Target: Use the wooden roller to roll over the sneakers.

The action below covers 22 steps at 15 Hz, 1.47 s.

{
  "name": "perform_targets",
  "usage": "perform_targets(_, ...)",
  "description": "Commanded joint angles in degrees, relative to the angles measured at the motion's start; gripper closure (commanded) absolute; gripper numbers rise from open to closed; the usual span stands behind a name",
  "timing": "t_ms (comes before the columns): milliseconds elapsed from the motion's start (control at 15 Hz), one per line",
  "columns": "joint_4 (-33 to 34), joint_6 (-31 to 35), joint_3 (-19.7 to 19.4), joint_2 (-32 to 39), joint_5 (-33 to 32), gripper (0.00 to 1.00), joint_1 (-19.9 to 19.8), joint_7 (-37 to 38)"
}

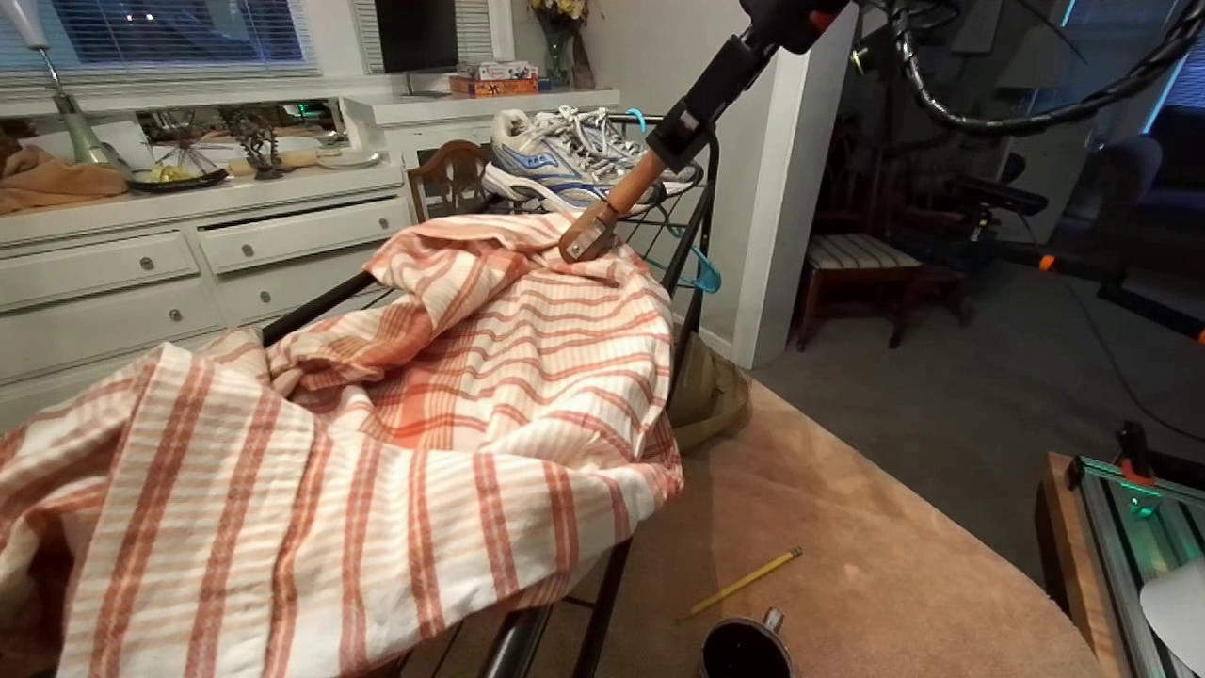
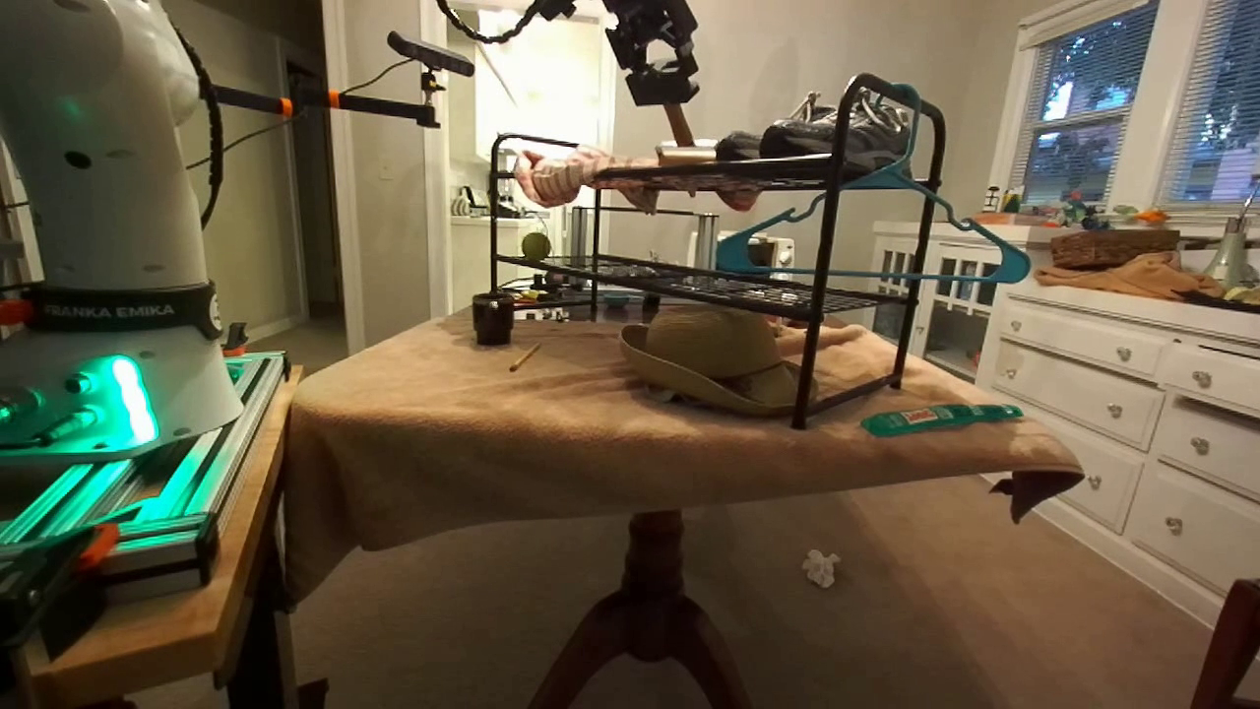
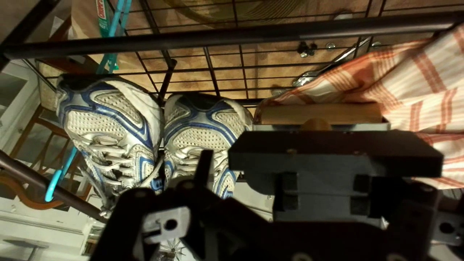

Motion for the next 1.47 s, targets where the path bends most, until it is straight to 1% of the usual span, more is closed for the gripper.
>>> perform_targets(0, -1.17, -2.96, -1.01, -0.66, 1.06, 0.00, 1.01, -2.20)
perform_targets(133, -1.37, -2.07, -1.81, -0.88, 2.13, 0.00, 2.08, -4.70)
perform_targets(200, -1.32, -2.39, -2.80, -0.96, 4.18, 0.00, 3.42, -6.97)
perform_targets(333, -1.11, -3.27, -5.45, -1.06, 10.27, 0.00, 6.71, -12.75)
perform_targets(400, -0.84, -4.57, -7.63, -1.11, 15.39, 0.00, 9.26, -17.37)
perform_targets(467, -0.50, -6.05, -9.29, -1.27, 19.62, 0.00, 10.94, -20.99)
perform_targets(667, 0.39, -8.16, -11.15, -1.23, 23.71, 0.00, 11.39, -25.57)
perform_targets(867, 0.74, -8.74, -11.23, -1.16, 23.16, 0.00, 10.17, -25.77)
perform_targets(1000, 0.40, -6.95, -10.75, -1.33, 22.21, 0.00, 9.49, -24.85)
perform_targets(1200, 0.75, -7.78, -12.22, -1.88, 26.21, 0.00, 11.16, -27.39)
perform_targets(1400, 1.29, -7.89, -14.17, -2.82, 33.52, 0.00, 13.25, -31.24)
